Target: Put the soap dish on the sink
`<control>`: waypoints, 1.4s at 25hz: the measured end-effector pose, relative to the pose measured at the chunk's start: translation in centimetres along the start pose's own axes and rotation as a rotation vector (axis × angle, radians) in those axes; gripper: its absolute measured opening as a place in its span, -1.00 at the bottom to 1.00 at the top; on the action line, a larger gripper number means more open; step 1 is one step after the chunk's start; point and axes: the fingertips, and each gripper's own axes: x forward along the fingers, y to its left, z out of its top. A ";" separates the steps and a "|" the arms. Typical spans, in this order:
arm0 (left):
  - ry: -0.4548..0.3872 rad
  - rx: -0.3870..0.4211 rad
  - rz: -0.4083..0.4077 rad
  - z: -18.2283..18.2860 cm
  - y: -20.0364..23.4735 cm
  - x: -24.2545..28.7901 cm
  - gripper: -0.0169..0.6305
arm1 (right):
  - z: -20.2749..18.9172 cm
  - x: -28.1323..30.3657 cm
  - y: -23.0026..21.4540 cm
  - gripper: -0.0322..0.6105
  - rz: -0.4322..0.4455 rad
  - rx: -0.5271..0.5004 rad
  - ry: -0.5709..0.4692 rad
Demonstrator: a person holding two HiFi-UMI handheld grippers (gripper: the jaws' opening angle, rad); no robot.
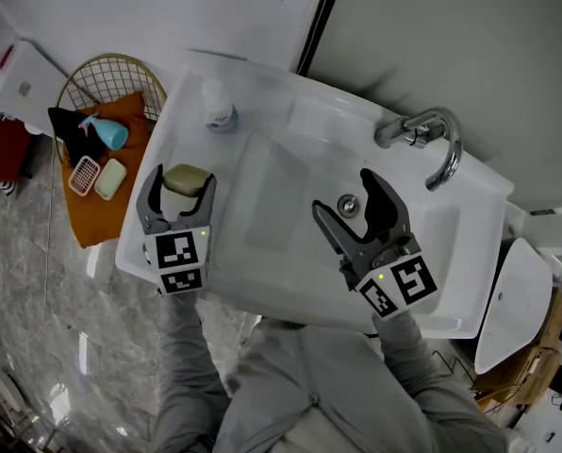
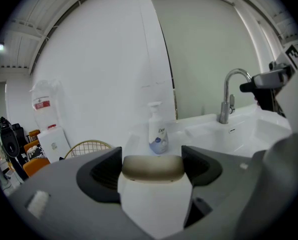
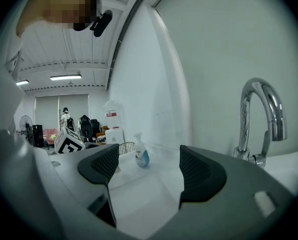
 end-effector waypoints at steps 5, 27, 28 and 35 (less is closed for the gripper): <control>0.014 -0.001 -0.002 -0.5 0.1 1.0 0.36 | -0.2 0.6 -0.5 0.28 -0.004 0.002 0.008; 0.128 -0.014 -0.001 -5.1 -0.2 0.8 0.37 | -0.7 0.9 0.3 0.27 0.024 0.005 0.021; 0.134 -0.011 0.000 -5.4 -0.3 0.8 0.37 | -0.8 0.8 0.3 0.27 0.023 0.005 0.021; 0.202 0.011 0.005 -8.0 -0.6 1.2 0.36 | -0.9 0.7 0.2 0.28 0.020 0.007 0.023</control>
